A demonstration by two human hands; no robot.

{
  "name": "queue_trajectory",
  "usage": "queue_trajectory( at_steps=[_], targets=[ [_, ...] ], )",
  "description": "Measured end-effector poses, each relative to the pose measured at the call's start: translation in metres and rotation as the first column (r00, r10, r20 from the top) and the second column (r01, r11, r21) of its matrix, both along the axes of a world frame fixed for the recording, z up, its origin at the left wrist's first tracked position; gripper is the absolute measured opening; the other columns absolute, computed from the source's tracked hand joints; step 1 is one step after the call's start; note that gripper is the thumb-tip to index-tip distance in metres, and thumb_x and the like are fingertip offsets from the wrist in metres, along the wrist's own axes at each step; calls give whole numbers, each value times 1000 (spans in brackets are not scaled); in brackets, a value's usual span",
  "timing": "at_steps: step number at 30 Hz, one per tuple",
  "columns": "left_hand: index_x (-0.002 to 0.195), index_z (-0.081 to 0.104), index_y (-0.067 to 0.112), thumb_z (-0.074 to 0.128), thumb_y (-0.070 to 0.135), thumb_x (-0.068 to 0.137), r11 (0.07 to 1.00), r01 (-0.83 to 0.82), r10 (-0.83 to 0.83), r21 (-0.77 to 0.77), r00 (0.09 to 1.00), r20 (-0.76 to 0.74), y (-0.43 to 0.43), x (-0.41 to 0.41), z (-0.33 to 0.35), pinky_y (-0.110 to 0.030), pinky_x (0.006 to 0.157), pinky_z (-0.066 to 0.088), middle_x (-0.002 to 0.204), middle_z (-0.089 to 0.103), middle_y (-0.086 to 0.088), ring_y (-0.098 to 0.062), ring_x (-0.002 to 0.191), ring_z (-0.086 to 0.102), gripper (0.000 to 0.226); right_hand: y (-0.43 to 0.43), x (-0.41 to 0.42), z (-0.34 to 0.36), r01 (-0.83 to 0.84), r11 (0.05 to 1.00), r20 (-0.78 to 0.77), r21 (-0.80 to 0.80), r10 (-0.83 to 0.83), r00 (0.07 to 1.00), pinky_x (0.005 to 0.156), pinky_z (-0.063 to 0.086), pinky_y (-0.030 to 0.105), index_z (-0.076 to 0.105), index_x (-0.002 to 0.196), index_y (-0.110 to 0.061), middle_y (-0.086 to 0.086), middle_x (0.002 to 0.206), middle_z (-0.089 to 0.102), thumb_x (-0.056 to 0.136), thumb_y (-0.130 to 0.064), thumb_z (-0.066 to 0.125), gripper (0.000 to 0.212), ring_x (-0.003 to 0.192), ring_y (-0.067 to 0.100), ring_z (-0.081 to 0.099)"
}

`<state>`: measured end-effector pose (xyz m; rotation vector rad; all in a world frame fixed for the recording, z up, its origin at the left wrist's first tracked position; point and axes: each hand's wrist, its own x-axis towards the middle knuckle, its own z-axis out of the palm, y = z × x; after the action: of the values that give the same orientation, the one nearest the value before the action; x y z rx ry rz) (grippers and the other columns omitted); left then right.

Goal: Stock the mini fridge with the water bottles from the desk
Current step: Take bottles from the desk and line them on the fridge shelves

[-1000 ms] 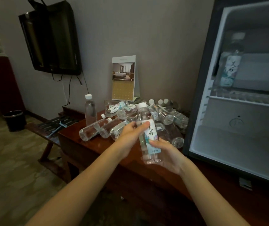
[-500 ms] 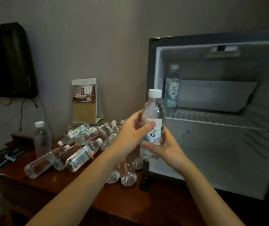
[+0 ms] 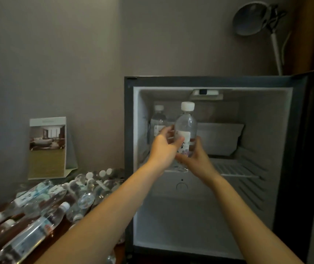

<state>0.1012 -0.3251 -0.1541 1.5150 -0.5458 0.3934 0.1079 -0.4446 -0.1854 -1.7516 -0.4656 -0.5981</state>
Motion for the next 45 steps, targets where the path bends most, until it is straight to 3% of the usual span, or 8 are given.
queue_trajectory(
  at_steps=[4, 7, 17, 22, 29, 36, 42, 45],
  targets=[
    [129, 49, 13, 57, 5, 88, 970, -222, 226, 96, 973, -37, -14, 28, 0, -34, 96, 48, 131, 51, -7, -23, 119, 52, 42, -8, 25, -1, -3, 998, -91, -61, -3, 996, 66, 52, 20, 36, 119, -18, 5, 110, 60, 82, -16, 70, 50, 94, 14, 62],
    [137, 41, 14, 52, 4, 89, 881, -424, 434, 211, 901, -4, -17, 37, 1, -38, 109, 35, 146, 31, -8, -27, 132, 38, 51, -10, 41, 1, -11, 998, -135, -55, 4, 991, 62, 51, 23, 33, 117, -17, 8, 108, 61, 82, -14, 70, 51, 87, 13, 62],
    [138, 31, 7, 50, -9, 71, 932, -352, 360, 84, 924, -126, -18, 74, -16, -47, 101, 44, 136, 43, -16, -31, 125, 46, 71, -10, 66, 7, 22, 992, -145, -126, -40, 989, 68, 52, 28, 49, 91, -25, -3, 95, 63, 79, -16, 73, 28, 89, 18, 64],
    [131, 39, 4, 49, -12, 71, 938, -338, 347, 81, 925, -157, -15, 82, -19, -44, 100, 45, 128, 52, -14, -29, 119, 51, 63, -12, 74, 4, 164, 978, -134, -131, -181, 974, 81, 55, 42, 38, 111, -18, 3, 111, 61, 74, -28, 79, 55, 99, 20, 62],
    [145, 17, 5, 51, -1, 88, 839, -510, 528, 188, 848, -54, -25, 71, -25, -40, 103, 37, 142, 29, -19, -34, 127, 39, 66, -9, 75, 7, 203, 958, -89, -201, -224, 970, 62, 44, 17, 40, 112, -11, -4, 100, 56, 75, -27, 78, 55, 90, 11, 57],
    [147, -7, 8, 59, 1, 85, 741, -575, 588, 348, 805, 76, -25, 66, -27, -38, 102, 40, 143, 19, -23, -36, 122, 43, 91, -9, 78, 8, 184, 956, -130, -229, -217, 967, 85, 54, 42, 39, 122, -11, 4, 116, 61, 73, -30, 78, 65, 100, 20, 62],
    [146, -15, 8, 52, 5, 91, 715, -586, 566, 381, 805, 175, -23, 58, -36, -37, 109, 34, 147, 14, -19, -31, 130, 34, 87, -7, 77, 8, 148, 963, -237, -224, -202, 950, 85, 51, 33, 33, 129, -7, 9, 126, 56, 78, -30, 74, 69, 103, 18, 58],
    [147, -14, 14, 48, 0, 91, 756, -526, 503, 391, 848, 168, -17, 45, -39, -37, 115, 25, 155, 0, -8, -26, 142, 17, 84, 7, 70, 2, 347, 921, -139, -177, -373, 918, 93, 48, 41, 31, 135, -3, 16, 130, 47, 78, -37, 72, 78, 113, 29, 53]
  ],
)
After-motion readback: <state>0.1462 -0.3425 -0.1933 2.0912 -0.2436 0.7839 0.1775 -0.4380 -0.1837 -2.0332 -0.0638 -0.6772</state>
